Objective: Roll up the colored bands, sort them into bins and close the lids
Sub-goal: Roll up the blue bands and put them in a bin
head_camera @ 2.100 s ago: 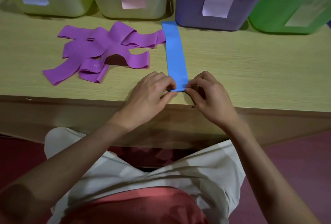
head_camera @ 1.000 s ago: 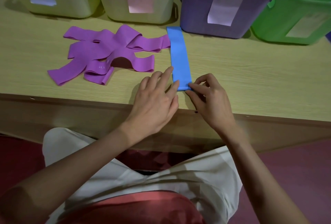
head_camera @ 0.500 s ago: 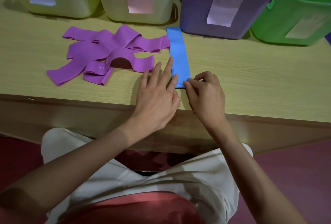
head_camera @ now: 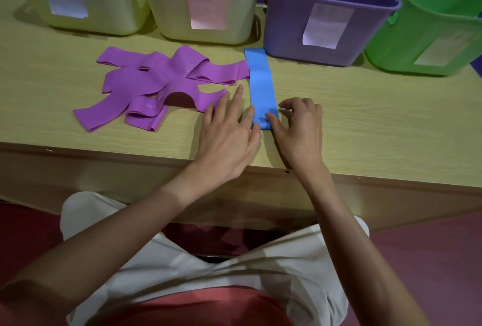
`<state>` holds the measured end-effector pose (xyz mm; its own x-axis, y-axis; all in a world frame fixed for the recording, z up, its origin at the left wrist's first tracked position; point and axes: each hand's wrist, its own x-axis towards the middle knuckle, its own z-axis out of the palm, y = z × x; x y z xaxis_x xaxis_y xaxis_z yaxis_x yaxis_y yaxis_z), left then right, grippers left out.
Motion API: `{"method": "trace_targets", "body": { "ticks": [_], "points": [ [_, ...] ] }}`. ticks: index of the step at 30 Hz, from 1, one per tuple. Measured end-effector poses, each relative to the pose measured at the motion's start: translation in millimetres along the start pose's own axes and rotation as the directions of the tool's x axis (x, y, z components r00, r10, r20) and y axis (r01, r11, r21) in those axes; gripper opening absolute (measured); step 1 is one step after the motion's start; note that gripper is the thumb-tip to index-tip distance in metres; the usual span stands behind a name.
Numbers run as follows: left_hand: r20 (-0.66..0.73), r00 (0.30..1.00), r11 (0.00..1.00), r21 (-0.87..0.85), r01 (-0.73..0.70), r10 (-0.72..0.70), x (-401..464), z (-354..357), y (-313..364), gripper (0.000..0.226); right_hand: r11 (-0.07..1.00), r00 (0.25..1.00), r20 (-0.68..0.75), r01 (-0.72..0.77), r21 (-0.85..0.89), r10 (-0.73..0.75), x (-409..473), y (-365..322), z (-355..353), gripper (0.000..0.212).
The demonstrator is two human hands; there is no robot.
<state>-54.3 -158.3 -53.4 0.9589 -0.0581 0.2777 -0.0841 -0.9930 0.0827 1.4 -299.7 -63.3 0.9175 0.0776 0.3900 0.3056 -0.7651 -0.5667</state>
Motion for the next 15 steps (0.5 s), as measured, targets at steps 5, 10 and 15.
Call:
{"method": "trace_targets", "body": {
  "ticks": [5,10,15],
  "points": [
    [-0.212,0.977,0.973,-0.224,-0.060,0.012,4.1,-0.1,-7.7,0.024,1.000,1.000,0.002,-0.012,0.011,0.012,8.2,3.2,3.6,0.034],
    [-0.192,0.980,0.918,-0.377,-0.124,0.054,13.7,1.7,-9.0,0.022,1.000,1.000,0.009,-0.022,0.013,0.022,14.0,2.9,4.5,0.035],
    [-0.159,0.986,0.895,-0.430,-0.120,0.056,22.1,7.0,-10.9,0.016,0.999,0.999,0.030,-0.036,-0.005,0.036,21.0,3.9,3.3,0.034]
  ]
}}
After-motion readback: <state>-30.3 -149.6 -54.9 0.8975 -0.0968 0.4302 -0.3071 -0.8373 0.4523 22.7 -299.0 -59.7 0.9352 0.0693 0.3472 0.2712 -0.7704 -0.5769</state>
